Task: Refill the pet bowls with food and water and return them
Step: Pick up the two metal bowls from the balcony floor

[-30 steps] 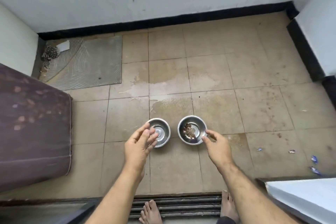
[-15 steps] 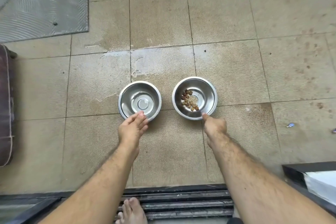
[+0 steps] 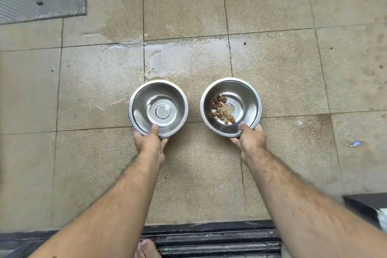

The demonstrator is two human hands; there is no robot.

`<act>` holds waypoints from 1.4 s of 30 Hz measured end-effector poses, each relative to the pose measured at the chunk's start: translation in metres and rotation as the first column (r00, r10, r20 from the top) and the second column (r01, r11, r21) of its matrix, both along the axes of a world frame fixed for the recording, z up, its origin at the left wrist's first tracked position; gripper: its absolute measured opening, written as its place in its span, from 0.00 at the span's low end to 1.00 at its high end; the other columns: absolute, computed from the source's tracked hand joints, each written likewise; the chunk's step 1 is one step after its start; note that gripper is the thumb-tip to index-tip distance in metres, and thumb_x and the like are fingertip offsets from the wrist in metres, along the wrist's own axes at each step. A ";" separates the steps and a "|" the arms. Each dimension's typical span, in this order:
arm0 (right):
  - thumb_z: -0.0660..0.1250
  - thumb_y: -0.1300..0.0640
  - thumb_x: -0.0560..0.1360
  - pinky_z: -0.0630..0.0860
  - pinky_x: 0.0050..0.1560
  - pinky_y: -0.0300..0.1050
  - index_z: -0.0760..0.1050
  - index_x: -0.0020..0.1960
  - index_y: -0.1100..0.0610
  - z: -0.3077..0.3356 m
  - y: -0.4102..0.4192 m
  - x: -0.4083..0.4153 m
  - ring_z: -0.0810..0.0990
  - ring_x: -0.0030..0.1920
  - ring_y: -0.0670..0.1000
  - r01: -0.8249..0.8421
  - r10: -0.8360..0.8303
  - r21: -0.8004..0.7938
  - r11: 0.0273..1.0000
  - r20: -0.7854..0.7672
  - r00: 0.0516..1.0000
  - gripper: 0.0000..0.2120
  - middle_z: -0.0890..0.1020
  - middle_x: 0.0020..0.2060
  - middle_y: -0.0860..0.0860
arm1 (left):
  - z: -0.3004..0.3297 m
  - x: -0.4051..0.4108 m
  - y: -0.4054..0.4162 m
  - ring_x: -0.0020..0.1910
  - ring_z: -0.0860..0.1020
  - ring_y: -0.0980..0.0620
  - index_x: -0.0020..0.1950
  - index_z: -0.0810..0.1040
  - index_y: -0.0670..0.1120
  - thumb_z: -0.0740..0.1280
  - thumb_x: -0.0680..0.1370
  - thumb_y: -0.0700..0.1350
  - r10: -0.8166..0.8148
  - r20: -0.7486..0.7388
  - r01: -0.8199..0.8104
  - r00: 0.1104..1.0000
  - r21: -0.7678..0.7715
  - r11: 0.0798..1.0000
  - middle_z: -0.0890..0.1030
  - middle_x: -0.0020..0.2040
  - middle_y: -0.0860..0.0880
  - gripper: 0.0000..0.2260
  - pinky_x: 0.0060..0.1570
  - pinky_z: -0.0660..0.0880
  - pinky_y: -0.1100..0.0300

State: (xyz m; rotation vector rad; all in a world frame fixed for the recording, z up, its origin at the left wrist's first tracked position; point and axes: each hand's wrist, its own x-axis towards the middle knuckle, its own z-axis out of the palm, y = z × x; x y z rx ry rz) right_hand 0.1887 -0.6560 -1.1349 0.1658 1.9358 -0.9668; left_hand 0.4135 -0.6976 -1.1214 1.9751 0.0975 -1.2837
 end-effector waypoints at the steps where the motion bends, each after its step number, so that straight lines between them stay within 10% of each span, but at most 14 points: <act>1: 0.66 0.64 0.83 0.84 0.35 0.42 0.77 0.53 0.48 0.000 0.001 0.000 0.86 0.43 0.48 -0.009 0.009 -0.011 1.000 0.010 1.000 0.10 0.84 0.49 0.47 | -0.003 0.001 -0.002 0.43 0.78 0.54 0.63 0.70 0.49 0.67 0.81 0.38 -0.005 -0.014 0.005 1.000 0.012 1.000 0.76 0.53 0.51 0.14 0.34 0.80 0.60; 14: 0.65 0.65 0.83 0.84 0.33 0.42 0.77 0.48 0.45 0.078 -0.007 0.001 0.88 0.42 0.51 -0.129 0.129 -0.078 0.989 0.000 0.992 0.15 0.86 0.49 0.50 | 0.077 0.026 -0.009 0.45 0.80 0.51 0.59 0.70 0.51 0.63 0.81 0.32 -0.145 0.016 0.146 0.989 -0.023 0.989 0.78 0.54 0.48 0.15 0.34 0.77 0.60; 22: 0.65 0.67 0.82 0.85 0.36 0.48 0.78 0.52 0.49 0.239 -0.039 0.001 0.89 0.40 0.51 -0.152 0.154 -0.166 0.974 0.001 0.988 0.12 0.87 0.47 0.53 | 0.246 0.038 -0.039 0.43 0.80 0.51 0.52 0.71 0.50 0.61 0.81 0.31 -0.257 0.049 0.262 0.965 -0.126 0.957 0.79 0.47 0.50 0.13 0.44 0.79 0.52; 42: 0.60 0.73 0.78 0.83 0.29 0.48 0.77 0.54 0.54 0.704 -0.020 -0.004 0.88 0.38 0.58 -0.126 0.109 -0.373 0.919 -0.067 0.992 0.16 0.85 0.47 0.61 | 0.728 0.072 -0.045 0.26 0.77 0.51 0.60 0.73 0.40 0.58 0.78 0.26 -0.512 0.144 0.532 0.847 -0.244 0.811 0.78 0.42 0.41 0.15 0.19 0.74 0.63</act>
